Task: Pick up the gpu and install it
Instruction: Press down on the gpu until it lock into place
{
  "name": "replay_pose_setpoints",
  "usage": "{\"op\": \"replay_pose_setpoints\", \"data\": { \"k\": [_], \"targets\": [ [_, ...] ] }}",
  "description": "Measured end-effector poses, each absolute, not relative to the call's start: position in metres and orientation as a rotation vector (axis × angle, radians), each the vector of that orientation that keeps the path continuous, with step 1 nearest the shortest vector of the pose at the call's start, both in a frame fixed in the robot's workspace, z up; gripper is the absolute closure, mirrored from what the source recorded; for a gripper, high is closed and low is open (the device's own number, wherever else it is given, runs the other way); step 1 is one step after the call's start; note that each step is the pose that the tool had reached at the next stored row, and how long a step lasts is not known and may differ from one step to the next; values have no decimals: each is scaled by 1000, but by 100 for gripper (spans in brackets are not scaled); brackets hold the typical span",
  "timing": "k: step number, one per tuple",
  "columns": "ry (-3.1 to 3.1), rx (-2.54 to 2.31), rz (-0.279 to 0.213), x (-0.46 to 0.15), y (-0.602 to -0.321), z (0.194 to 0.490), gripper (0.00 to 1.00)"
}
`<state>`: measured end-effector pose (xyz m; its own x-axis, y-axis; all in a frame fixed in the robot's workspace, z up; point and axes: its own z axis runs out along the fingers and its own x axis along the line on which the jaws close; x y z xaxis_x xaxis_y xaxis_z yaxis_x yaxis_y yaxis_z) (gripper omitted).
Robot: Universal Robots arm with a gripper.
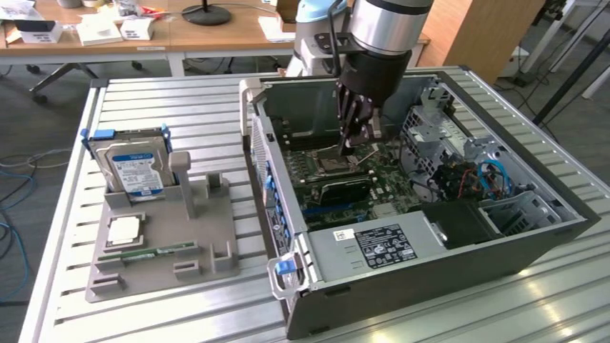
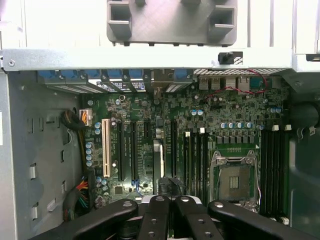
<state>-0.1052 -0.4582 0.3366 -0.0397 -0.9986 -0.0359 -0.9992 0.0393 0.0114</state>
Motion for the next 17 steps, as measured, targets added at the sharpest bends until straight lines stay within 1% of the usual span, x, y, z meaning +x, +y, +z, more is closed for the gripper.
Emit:
{"op": "replay_pose_setpoints", "data": {
  "k": [17],
  "targets": [
    [2252,-2164,52,-105,-458,306,90]
  ]
}}
